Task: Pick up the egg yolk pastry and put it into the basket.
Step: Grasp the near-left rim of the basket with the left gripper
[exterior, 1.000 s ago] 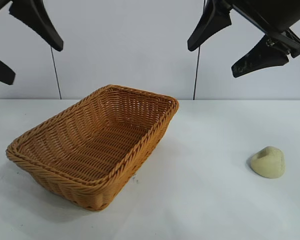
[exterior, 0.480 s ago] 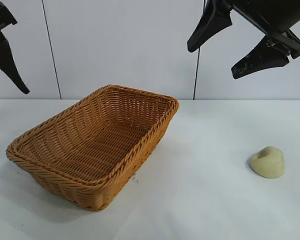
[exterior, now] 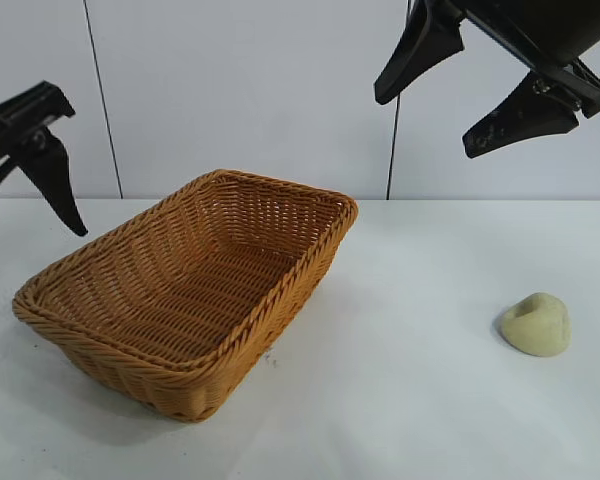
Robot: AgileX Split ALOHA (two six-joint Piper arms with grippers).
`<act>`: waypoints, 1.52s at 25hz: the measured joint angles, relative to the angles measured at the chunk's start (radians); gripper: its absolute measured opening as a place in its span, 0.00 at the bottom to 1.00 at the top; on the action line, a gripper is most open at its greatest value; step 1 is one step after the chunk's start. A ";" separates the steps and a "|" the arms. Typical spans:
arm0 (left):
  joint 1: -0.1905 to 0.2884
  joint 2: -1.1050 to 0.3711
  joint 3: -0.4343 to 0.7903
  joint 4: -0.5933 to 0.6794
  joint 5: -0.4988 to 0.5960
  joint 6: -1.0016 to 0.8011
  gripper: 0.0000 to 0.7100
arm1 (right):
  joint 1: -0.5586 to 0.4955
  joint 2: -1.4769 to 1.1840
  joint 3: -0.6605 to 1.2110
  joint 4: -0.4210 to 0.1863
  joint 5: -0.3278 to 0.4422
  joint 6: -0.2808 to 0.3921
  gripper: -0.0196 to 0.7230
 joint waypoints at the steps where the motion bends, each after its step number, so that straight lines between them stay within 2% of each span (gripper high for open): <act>1: 0.000 0.024 0.000 0.000 -0.020 0.000 0.82 | 0.000 0.000 0.000 0.000 0.000 0.000 0.91; 11: 0.000 0.248 0.000 -0.063 -0.116 0.001 0.82 | 0.000 0.000 0.000 0.000 0.000 0.000 0.91; 21: 0.000 0.280 0.000 -0.099 -0.163 0.002 0.80 | 0.000 0.000 0.000 -0.001 0.000 0.000 0.91; 23: 0.000 0.280 0.000 -0.099 -0.167 0.002 0.71 | 0.000 0.000 0.000 -0.002 0.000 0.000 0.91; 28: 0.000 0.280 0.000 -0.102 -0.167 0.002 0.30 | 0.000 0.000 0.000 -0.003 0.000 0.000 0.91; 30: 0.000 0.280 0.000 -0.112 -0.168 -0.010 0.18 | 0.000 0.000 0.000 -0.003 0.000 0.000 0.91; 32: 0.000 0.280 -0.001 -0.117 -0.181 -0.009 0.13 | 0.000 0.000 0.000 -0.003 0.000 0.000 0.91; 38: 0.003 0.278 -0.044 -0.117 -0.108 0.007 0.13 | 0.000 0.000 0.000 -0.004 0.000 0.000 0.91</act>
